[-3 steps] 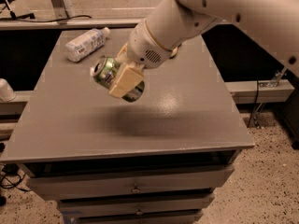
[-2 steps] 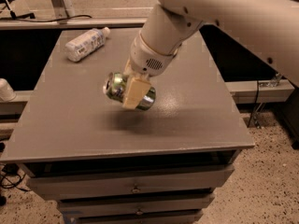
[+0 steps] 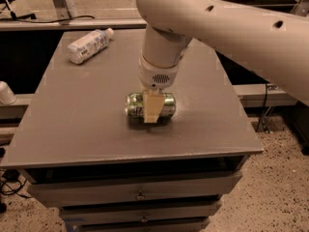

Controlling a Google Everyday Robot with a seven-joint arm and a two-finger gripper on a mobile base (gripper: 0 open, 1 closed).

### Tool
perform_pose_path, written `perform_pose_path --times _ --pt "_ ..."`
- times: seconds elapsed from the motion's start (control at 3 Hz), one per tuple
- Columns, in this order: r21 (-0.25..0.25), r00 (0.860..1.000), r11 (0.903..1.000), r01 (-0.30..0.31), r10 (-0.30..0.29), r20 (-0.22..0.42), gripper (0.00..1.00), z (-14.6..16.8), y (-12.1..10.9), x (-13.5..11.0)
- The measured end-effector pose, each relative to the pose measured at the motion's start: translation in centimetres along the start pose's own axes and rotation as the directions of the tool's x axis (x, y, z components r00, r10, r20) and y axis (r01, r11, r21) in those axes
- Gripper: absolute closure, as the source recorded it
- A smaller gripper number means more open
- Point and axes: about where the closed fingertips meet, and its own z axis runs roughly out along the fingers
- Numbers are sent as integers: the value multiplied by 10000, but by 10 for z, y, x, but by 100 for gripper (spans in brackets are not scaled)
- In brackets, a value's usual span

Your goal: Knock green can over

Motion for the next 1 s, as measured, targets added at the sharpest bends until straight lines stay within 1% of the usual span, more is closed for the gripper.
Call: perform_pose_path --times 0.33,0.67,1.0 --pt "3 9991 10000 31 -31 -434 59 8 1 5" --pt "-16 9980 10000 47 -48 -629 37 12 3 7" --pt "-16 9980 10000 48 -49 -631 14 12 3 6"
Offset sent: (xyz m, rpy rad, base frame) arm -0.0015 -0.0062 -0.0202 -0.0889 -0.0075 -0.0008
